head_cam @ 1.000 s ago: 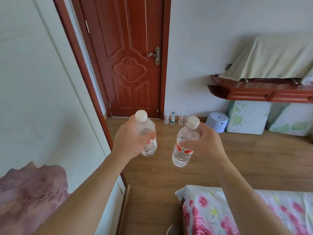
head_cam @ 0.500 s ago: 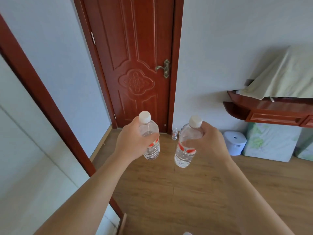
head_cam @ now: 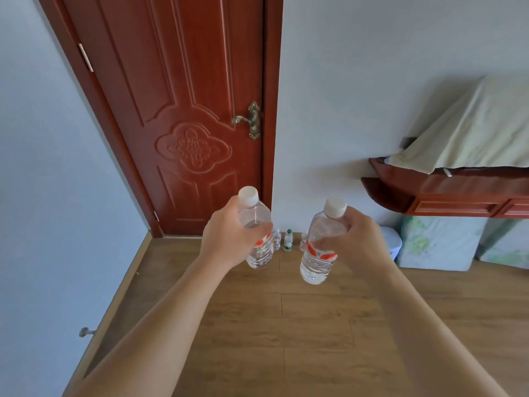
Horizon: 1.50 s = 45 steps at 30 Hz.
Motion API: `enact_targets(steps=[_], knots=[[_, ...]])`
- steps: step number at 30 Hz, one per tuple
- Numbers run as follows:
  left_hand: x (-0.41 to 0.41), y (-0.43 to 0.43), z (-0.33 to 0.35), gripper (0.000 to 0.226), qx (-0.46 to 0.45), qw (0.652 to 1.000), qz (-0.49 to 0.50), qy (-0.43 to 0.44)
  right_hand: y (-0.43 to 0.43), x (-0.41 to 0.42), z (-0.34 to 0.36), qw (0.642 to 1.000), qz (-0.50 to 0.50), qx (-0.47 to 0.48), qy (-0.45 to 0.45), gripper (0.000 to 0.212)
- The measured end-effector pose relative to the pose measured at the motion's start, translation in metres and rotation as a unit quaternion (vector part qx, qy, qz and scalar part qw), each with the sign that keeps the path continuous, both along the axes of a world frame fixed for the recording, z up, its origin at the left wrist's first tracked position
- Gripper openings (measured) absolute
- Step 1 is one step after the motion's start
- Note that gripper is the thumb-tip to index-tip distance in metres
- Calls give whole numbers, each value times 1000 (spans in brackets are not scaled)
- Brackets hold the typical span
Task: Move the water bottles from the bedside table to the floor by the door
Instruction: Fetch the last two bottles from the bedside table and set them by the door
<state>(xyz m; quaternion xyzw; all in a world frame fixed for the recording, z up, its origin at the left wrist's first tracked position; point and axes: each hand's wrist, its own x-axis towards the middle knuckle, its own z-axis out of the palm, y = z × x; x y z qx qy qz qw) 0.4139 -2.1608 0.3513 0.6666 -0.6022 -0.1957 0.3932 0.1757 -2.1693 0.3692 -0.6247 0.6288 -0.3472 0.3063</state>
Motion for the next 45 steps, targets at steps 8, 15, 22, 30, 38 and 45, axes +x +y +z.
enact_targets(steps=[8,15,22,30,38,45], knots=[[-4,-139,2,55,4,997,-76,3,-95,0,0,997,-77,7,-20,44],[-46,-229,-17,58,28,992,-119,3,-173,-38,-10,994,-108,25,-22,46],[-102,-324,-11,47,24,995,-102,4,-273,-91,-4,995,-87,25,-38,38],[-145,-415,-8,50,37,995,-90,-4,-373,-135,2,997,-78,29,-8,34],[-167,-523,-50,49,70,992,-104,17,-473,-156,-24,993,-95,74,11,30],[-190,-644,-67,52,85,987,-133,27,-571,-169,-32,989,-118,85,29,34]])
